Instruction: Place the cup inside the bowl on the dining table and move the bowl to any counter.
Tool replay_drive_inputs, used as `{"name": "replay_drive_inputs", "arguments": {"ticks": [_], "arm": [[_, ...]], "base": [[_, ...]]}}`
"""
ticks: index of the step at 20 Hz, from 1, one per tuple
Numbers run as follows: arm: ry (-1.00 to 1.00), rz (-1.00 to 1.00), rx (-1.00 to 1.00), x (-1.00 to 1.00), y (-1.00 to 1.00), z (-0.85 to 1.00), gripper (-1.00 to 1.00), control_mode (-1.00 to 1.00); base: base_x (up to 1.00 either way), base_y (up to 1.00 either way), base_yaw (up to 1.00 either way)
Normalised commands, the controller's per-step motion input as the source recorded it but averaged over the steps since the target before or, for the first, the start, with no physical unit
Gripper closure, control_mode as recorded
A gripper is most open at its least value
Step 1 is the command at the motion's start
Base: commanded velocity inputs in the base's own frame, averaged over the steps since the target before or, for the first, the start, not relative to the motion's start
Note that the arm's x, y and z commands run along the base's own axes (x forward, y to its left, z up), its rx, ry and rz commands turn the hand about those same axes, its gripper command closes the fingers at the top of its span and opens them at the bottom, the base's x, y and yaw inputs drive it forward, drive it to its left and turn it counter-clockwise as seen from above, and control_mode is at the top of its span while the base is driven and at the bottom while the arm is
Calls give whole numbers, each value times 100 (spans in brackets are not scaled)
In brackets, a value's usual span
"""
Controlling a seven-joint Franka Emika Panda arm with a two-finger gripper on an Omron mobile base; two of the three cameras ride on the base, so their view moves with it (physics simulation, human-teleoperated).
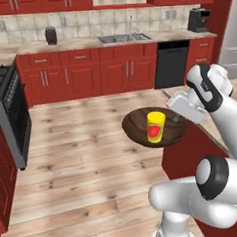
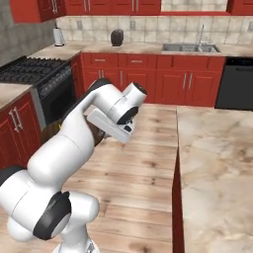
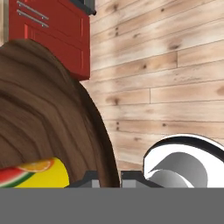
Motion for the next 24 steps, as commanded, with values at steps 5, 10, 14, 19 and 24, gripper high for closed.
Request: {"name": "replay_drive_inputs", "arguments": {"ticks": [5, 10, 14, 19, 24], "arm": [[0, 0, 0, 0, 0, 0, 100, 100], [0, 0, 0, 0, 0, 0, 100, 100], [0, 0, 0, 0, 0, 0, 100, 100], [0, 0, 0, 0, 0, 0, 100, 100], [0, 0, 0, 0, 0, 0, 100, 100]], "base": [[100, 13, 0], [99, 6, -2], [93, 12, -2], [97, 5, -3], [100, 0, -2]]}}
